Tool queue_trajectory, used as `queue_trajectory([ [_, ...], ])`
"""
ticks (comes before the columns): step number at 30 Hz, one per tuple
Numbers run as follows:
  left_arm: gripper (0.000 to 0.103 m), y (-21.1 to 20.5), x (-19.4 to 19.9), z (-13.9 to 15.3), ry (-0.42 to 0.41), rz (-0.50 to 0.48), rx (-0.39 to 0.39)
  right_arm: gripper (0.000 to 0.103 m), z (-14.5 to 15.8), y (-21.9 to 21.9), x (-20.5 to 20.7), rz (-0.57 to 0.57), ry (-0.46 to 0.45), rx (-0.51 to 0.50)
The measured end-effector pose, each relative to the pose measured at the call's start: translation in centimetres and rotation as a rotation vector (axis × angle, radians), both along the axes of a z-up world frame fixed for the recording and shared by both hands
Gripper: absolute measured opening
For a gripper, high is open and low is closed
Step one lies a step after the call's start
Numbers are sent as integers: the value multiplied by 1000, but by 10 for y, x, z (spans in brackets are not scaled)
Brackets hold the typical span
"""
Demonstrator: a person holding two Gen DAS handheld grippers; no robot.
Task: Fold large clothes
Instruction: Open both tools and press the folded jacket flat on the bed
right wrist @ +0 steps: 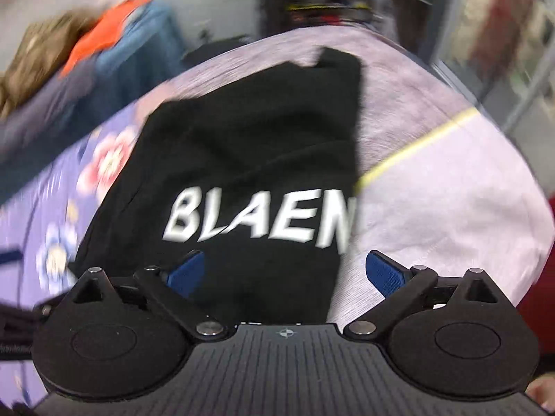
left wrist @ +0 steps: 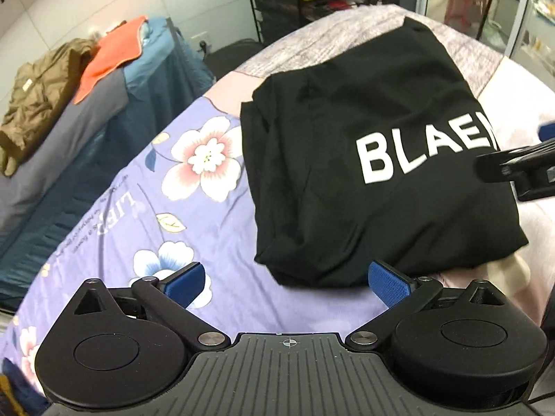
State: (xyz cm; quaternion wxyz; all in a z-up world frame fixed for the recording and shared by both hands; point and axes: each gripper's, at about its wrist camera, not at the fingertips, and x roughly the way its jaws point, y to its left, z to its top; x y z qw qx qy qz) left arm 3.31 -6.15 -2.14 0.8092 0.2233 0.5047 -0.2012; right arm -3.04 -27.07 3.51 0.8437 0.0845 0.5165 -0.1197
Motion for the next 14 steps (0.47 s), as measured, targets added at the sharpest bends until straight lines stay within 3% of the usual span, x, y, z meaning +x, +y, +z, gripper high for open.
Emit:
queue_trajectory([
  [7,103,4,-16,9,26,-1,1,100,-2,37,7,92,17,-60],
  [14,103,1,-24,13,-8,-25,2,100,-2,38,1,56,64,-89],
])
